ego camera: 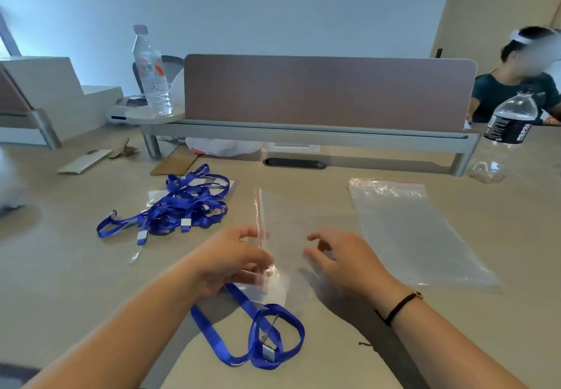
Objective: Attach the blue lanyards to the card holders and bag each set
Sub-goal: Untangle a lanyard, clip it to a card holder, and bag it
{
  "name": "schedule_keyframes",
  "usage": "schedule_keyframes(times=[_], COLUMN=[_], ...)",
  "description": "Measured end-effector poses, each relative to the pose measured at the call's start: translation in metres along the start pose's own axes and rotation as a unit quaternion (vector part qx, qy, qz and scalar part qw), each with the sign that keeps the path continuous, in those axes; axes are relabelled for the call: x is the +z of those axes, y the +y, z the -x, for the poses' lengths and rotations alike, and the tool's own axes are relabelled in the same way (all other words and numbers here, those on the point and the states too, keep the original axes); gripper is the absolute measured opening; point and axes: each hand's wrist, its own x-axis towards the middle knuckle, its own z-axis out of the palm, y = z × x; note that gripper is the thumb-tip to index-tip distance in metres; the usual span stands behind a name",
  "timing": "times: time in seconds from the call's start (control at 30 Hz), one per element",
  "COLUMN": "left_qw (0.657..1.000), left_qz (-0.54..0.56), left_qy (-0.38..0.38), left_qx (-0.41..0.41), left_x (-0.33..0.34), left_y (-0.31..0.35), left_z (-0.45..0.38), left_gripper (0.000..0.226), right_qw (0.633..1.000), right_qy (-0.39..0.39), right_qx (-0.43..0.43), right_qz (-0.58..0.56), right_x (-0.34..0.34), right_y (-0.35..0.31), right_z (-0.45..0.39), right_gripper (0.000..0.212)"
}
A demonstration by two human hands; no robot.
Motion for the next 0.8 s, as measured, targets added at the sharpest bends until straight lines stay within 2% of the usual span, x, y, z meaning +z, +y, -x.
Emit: schedule_keyframes(times=[0.13,0.2,0.37,0.5,0.73,0.8], left_qw=[0.997,0.993,0.994,0.997,0.997,0.996], left_qz=[-0.059,-0.09,-0.067,-0.03,0.024,0.025], left_qy=[-0.019,-0.028,-0.033,-0.005,0.038,0.038], left_qx=[0.047,0.074,0.083,0.075,0.069,0.079], left_x=[0.012,0.019,0.02,0.016,0.027,0.029], left_y=[-0.019,-0.027,-0.034,-0.037,-0.039,-0.039], left_z=[0.011,0.011,0.011,0.01,0.008,0.01], left_gripper=[0.064,0.066,0.034,0.015,0.019,0.019], right_qw=[0.979,0.967,0.954,0.954,0.977,0.974], right_qy=[0.066,0.088,0.112,0.088,0.065,0.07], right_qx=[0.023,0.043,0.07,0.045,-0.009,0.005], right_qz=[-0.193,-0.234,-0.27,-0.284,-0.203,-0.215], right_x=[0.021,0.029,0.043,0.041,0.034,0.031], right_y=[-0.045,-0.062,-0.067,-0.062,-0.056,-0.054], right_z=[-0.001,0.001,0.015,0.031,0.038,0.04], right_gripper=[0.025,0.023,0.008,0.015,0.019,0.021])
